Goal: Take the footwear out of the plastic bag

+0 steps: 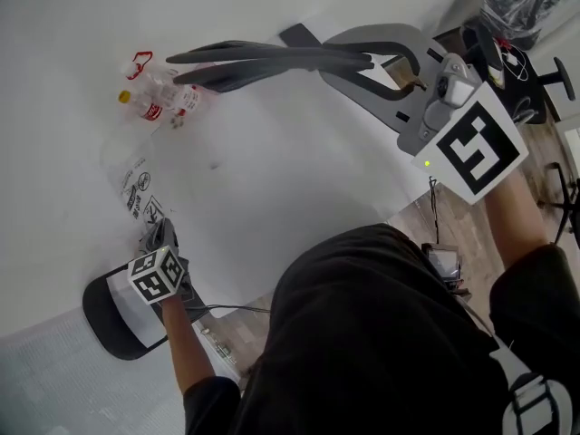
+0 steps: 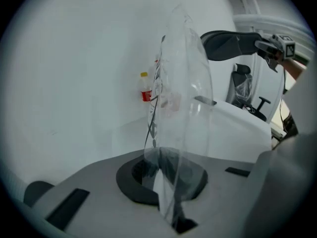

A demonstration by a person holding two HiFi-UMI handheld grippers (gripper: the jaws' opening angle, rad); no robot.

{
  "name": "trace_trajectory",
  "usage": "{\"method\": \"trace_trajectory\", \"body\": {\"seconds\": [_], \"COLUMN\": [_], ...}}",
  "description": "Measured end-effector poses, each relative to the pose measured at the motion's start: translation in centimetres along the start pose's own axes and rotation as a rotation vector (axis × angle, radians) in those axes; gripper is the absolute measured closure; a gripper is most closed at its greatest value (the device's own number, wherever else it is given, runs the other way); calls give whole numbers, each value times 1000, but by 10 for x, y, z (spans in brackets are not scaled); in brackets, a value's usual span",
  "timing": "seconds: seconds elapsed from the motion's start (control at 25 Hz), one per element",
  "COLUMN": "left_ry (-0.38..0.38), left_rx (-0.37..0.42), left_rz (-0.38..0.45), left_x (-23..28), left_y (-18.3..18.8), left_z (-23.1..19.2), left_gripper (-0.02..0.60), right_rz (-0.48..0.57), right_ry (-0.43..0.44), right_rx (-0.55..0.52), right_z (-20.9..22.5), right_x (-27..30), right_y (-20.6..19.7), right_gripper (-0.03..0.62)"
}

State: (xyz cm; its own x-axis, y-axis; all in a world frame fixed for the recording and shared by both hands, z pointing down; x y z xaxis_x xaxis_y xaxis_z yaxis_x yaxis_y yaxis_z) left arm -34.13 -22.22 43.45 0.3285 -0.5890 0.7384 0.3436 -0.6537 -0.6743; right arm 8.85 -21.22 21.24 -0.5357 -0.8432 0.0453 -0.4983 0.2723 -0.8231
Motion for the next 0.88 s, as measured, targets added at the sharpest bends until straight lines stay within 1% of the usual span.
{"method": "trace_trajectory", "body": {"seconds": [0.04, 0.12, 0.24, 0.32, 0.44, 0.6, 0.72, 0.88], "left_ry": [16, 45, 67, 47, -9, -69, -106, -123], "left_rx": [-26, -47, -40, -53, -100, -158, -162, -158], "left_rz": [20, 49, 70, 80, 79, 39, -3, -27], "left_x": [-3, -7, -5, 2, 19, 39, 46, 51], "left_y": [5, 14, 24, 25, 16, -7, -22, -30], "left_z": [2, 10, 27, 43, 69, 102, 120, 127], "left_gripper": [558, 558, 558, 558, 558, 558, 558, 558], "right_rz": [12, 28, 20, -1, -57, -130, -181, -212], "right_ry": [-53, -134, -193, -205, -216, -233, -241, -237], "right_rx": [20, 64, 136, 180, 255, 344, 396, 426], "right_z": [2, 3, -5, -17, -40, -62, -70, -75], "right_x": [2, 5, 9, 10, 8, 1, -7, -14], "right_y": [0, -2, -13, -25, -48, -79, -97, -108], "right_gripper": [510, 510, 510, 510, 510, 511, 514, 514]}}
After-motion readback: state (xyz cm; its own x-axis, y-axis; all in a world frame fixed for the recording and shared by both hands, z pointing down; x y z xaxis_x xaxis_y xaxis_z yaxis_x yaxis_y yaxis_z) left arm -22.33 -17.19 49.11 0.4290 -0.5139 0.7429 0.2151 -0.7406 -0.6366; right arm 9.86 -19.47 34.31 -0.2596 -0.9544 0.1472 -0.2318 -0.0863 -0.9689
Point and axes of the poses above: the fingertips, and each gripper's own axes: x forward along the fingers, z to its right, y out of its top, the point moved 4 cm from there along -x, backward along the fingers, and after that the axes turned 11 degrees about -y, right-handed, at the moved point
